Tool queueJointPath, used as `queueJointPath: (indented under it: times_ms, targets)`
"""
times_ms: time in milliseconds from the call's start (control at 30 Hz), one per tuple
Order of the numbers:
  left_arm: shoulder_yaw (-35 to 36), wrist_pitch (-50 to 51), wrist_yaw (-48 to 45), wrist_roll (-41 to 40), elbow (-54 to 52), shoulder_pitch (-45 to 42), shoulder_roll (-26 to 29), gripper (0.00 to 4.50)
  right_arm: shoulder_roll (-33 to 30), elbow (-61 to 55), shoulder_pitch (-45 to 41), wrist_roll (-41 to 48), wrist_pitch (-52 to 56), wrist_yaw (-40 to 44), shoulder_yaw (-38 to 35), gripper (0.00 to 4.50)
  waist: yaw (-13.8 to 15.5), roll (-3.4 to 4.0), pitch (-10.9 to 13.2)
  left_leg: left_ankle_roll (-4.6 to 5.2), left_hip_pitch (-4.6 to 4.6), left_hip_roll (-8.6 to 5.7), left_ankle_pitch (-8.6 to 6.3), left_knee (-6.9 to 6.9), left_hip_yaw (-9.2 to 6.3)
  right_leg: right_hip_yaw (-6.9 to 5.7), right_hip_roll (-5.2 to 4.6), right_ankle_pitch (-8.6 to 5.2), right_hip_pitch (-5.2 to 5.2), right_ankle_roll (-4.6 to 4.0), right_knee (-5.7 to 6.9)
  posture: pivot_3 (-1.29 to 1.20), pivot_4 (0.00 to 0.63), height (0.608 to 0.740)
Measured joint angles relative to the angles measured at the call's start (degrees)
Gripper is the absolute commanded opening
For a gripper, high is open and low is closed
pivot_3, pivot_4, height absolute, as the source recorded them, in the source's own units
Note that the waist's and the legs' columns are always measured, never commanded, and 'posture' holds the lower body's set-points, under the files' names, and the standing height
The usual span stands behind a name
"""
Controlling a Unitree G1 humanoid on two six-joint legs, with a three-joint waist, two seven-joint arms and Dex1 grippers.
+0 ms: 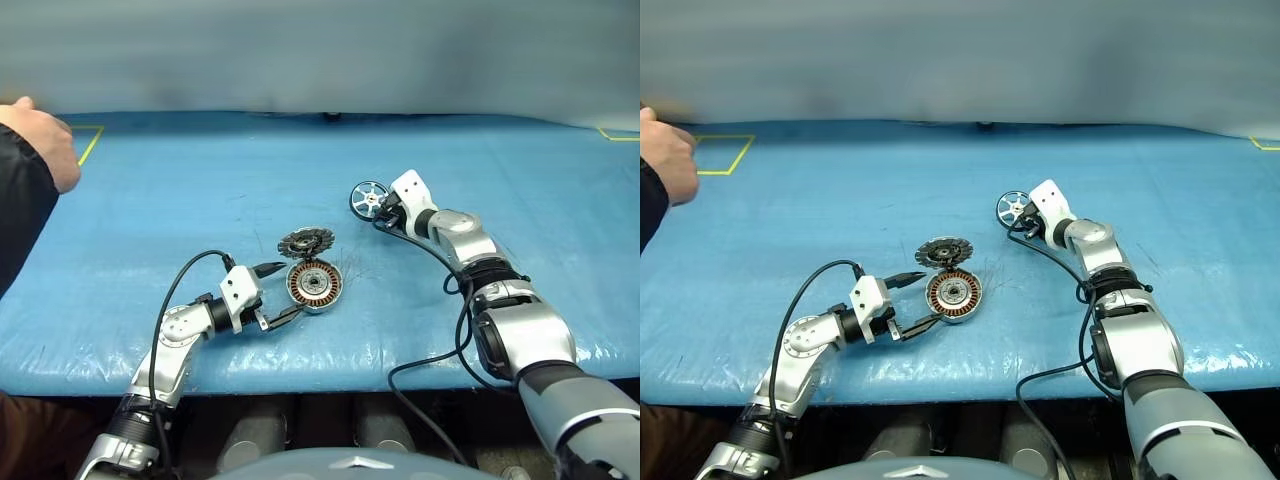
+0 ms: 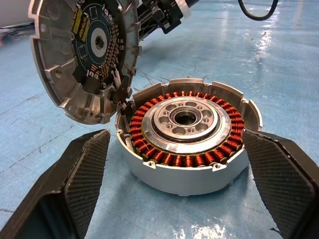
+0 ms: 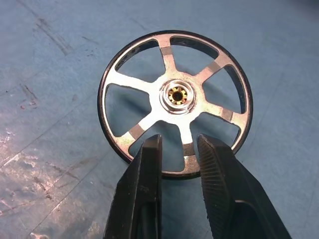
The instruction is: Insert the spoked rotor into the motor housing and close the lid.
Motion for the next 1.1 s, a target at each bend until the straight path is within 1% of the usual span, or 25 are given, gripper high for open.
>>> queueJointPath:
  times_ms: [100, 200, 233, 267, 433, 600, 733, 767, 867, 967, 1100]
  targets:
    - [0.0, 0.0, 0.0, 0.0, 0.0, 0.0, 0.0, 4.50, 0.2, 0.1, 0.0, -0.3, -0.1, 0.6, 0.1, 1.15, 0.0, 0.00, 0.0, -0.01, 0.02, 0.00, -0.01, 0.00, 0.00, 0.00, 0.01, 0.00, 0.02, 0.00, 0.00, 0.00, 0.150, 0.740]
    - [0.0, 0.0, 0.1, 0.0, 0.0, 0.0, 0.0, 4.50, 0.2, 0.3, -0.1, -0.5, 0.0, 0.9, 0.0, 0.58, 0.0, 0.01, 0.0, -0.02, 0.05, 0.01, -0.01, 0.00, 0.00, 0.00, 0.01, 0.00, 0.04, 0.00, 0.00, 0.00, 0.150, 0.740]
    - [0.0, 0.0, 0.1, 0.1, 0.0, 0.0, 0.0, 4.50, 0.2, 0.5, -0.1, -0.5, 0.1, 0.9, -0.1, 0.19, -0.1, 0.01, 0.0, -0.02, 0.06, 0.01, -0.02, 0.00, 0.00, 0.01, 0.01, 0.00, 0.05, 0.00, 0.00, 0.00, 0.150, 0.740]
    - [0.0, 0.0, 0.2, 0.1, 0.0, 0.0, 0.0, 4.50, 0.2, 0.5, -0.1, -0.6, 0.1, 1.0, -0.2, 0.03, -0.1, 0.01, 0.0, -0.02, 0.07, 0.01, -0.01, 0.00, 0.00, 0.01, 0.01, 0.00, 0.05, 0.00, 0.00, 0.00, 0.150, 0.740]
    - [0.0, -0.1, 0.3, 0.1, 0.0, 0.0, 0.0, 4.50, 0.1, -0.8, 1.0, 0.7, 1.2, 1.2, -2.2, 0.03, 0.0, 0.01, 0.0, -0.03, 0.06, 0.01, -0.01, 0.00, -0.01, 0.02, 0.01, 0.00, 0.05, 0.00, 0.00, 0.00, 0.150, 0.740]
    - [-0.1, -0.5, -0.1, 0.1, 0.0, 0.1, -0.1, 4.50, -1.6, -16.8, 12.6, 5.8, 5.1, 2.6, -6.4, 0.03, 0.6, 0.03, 0.0, 0.00, -0.03, -0.02, -0.04, 0.00, -0.06, 0.06, -0.04, 0.00, 0.00, 0.00, 0.00, 0.00, 0.150, 0.740]
    - [-0.2, -0.5, -0.8, -0.3, 0.0, 0.3, -0.2, 4.50, -2.5, -38.7, 26.8, 13.0, 13.4, 2.6, -11.4, 0.03, 0.6, 0.08, 0.0, 0.01, -0.16, -0.02, -0.08, -0.01, -0.08, 0.08, -0.06, 0.00, -0.02, 0.00, 0.02, 0.00, 0.150, 0.740]
    - [-0.2, -0.4, -1.4, -0.8, 0.0, 0.5, -0.1, 4.50, -2.6, -45.9, 31.1, 15.6, 16.3, 2.5, -12.9, 0.03, 0.6, 0.09, 0.0, 0.01, -0.17, -0.02, -0.09, -0.01, -0.07, 0.09, -0.06, 0.00, -0.02, 0.00, 0.04, 0.00, 0.150, 0.740]
    - [-0.2, -0.1, -2.4, -1.7, 0.1, 0.4, -0.2, 4.50, -2.7, -57.9, 37.1, 20.4, 22.3, 1.8, -15.6, 0.03, 0.2, 0.15, 0.0, -0.02, -0.14, 0.03, -0.09, 0.02, -0.01, 0.17, -0.03, -0.01, 0.03, 0.00, 0.07, 0.00, 0.150, 0.740]
    - [-0.1, 0.0, -4.2, -3.6, 0.3, 0.7, -0.2, 4.50, -1.7, -72.7, 46.4, 28.6, 27.8, 1.4, -18.7, 0.03, 0.6, 0.15, 0.0, -0.03, -0.08, 0.07, -0.09, 0.03, -0.10, 0.06, -0.02, -0.12, 0.00, 0.00, 0.06, 0.00, 0.150, 0.740]
    - [0.0, 0.1, -6.4, -5.1, 0.3, 1.1, 0.2, 4.50, -0.9, -81.0, 54.6, 34.3, 32.5, 2.7, -17.3, 0.03, 0.5, 0.15, 0.0, -0.02, -0.08, 0.06, -0.09, 0.08, -0.06, 0.07, -0.03, -0.22, 0.02, 0.17, 0.02, 0.00, 0.150, 0.740]
